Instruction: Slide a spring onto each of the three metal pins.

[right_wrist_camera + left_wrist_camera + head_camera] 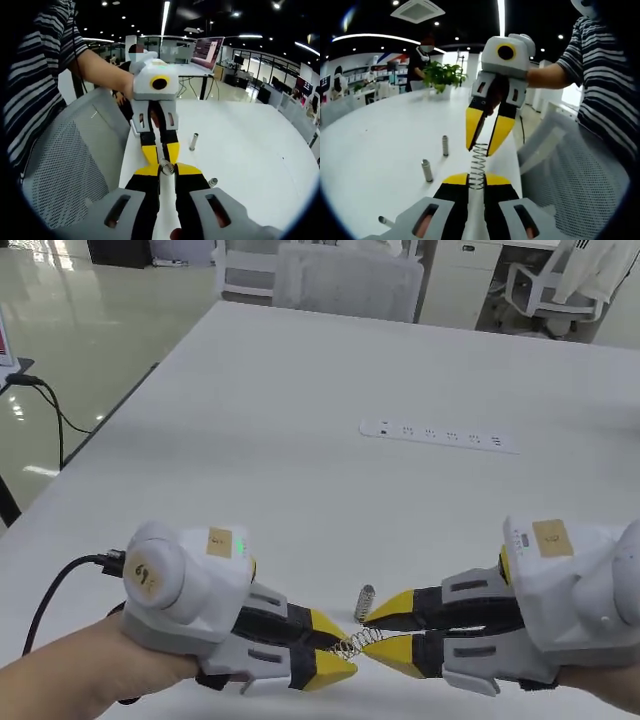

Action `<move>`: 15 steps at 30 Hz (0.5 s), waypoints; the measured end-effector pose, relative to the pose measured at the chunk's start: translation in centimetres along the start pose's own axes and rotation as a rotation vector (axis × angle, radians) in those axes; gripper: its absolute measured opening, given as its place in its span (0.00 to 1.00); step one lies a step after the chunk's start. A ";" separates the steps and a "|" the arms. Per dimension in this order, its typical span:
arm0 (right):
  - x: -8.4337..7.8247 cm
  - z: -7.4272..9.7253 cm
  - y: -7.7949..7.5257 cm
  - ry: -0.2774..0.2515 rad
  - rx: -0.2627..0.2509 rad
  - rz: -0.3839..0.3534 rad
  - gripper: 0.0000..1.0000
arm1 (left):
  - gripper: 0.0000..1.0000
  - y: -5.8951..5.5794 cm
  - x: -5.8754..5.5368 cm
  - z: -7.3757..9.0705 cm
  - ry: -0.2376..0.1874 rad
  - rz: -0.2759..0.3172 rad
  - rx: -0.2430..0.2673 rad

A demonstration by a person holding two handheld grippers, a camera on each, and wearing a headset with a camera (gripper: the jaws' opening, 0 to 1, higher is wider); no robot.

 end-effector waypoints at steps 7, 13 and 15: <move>1.3 -1.2 0.6 -0.024 -0.005 0.074 0.07 | 0.02 -0.2 -0.1 -0.2 0.010 -0.015 -0.011; 2.1 -2.1 0.7 -0.051 -0.024 0.119 0.07 | 0.03 0.0 0.4 -0.1 -0.007 -0.013 -0.003; 2.1 -2.1 0.7 -0.053 -0.030 0.136 0.07 | 0.03 0.2 0.4 0.1 -0.004 -0.013 0.003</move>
Point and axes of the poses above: the centre of the closed fingertips' face, and the gripper's own axes: z roughly backward along the fingers, y roughly to its left, x roughly out of its top, the point moved 6 cm from there along z, roughly backward along the fingers, and after that the axes turned 12 degrees about -y, right-handed, at the moved point
